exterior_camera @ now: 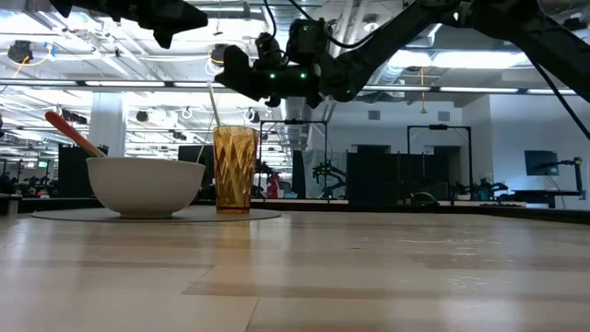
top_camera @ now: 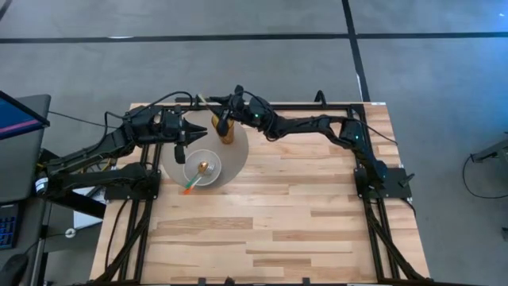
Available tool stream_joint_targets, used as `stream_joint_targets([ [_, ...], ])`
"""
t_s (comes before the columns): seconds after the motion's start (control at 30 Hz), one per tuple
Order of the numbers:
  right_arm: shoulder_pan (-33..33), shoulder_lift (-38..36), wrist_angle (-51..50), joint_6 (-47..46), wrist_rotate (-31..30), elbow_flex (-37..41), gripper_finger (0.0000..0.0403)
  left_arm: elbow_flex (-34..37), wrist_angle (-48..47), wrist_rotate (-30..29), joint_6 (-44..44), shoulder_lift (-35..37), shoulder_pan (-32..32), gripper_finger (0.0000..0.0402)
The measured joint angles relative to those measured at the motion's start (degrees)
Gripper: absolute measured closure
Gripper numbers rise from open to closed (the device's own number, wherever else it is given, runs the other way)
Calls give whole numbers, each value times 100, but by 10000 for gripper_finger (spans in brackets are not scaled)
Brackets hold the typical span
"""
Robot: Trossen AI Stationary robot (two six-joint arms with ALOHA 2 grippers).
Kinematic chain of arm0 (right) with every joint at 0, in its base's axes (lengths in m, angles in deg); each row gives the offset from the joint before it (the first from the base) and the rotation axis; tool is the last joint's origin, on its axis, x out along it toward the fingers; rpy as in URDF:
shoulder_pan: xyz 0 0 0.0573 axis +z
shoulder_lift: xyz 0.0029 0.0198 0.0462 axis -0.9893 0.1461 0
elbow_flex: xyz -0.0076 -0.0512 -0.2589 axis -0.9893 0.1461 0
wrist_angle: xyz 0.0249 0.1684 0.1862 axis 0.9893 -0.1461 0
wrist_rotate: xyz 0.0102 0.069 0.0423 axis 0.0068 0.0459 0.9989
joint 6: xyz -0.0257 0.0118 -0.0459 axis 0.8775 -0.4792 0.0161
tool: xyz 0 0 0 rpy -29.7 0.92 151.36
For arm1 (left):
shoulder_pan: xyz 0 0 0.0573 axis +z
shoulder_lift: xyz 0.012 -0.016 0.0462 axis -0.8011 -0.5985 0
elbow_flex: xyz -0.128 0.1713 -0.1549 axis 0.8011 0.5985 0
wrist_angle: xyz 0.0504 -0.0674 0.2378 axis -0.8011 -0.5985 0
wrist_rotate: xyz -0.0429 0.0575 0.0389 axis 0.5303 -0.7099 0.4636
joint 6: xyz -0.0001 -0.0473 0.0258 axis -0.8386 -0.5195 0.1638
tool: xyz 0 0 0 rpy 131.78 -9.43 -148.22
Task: Pick & Place Utensil
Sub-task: Return to Home Position
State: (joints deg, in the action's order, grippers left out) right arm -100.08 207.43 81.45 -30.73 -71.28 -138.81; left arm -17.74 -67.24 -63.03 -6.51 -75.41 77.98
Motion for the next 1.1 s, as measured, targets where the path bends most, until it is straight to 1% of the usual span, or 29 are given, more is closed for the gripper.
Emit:
stream_joint_targets([
  [0.17,124,-262,10,-1,-1,2,231,0,0,-2,0,0,0,341],
  [0.27,216,-668,-626,164,1,0,221,0,0,-2,0,2,1,341],
  [0.4,353,-1416,-2450,800,-4,2,222,0,-4,-2,0,2,1,341],
  [0.5,456,-2121,-3975,1079,-3,0,228,0,-6,-2,0,3,1,341],
  [0.63,613,-3018,-5936,944,-3,0,235,0,-27,-2,0,75,0,341],
  [0.73,765,-3658,-6756,838,-5,40,238,0,-143,-1,0,307,0,341],
  [0.83,929,-4376,-6975,940,-4,395,238,0,-468,-2,-20,788,1,341],
  [0.9,1002,-4910,-6969,912,2,893,237,0,-753,0,-63,1215,-1,341],
  [1.0,1054,-5832,-6407,774,1,2074,235,108,-960,2,-179,1894,-1,341],
  [1.1,1050,-6819,-5374,610,-7,3509,233,442,-934,-1,-246,2593,-1,341],
])
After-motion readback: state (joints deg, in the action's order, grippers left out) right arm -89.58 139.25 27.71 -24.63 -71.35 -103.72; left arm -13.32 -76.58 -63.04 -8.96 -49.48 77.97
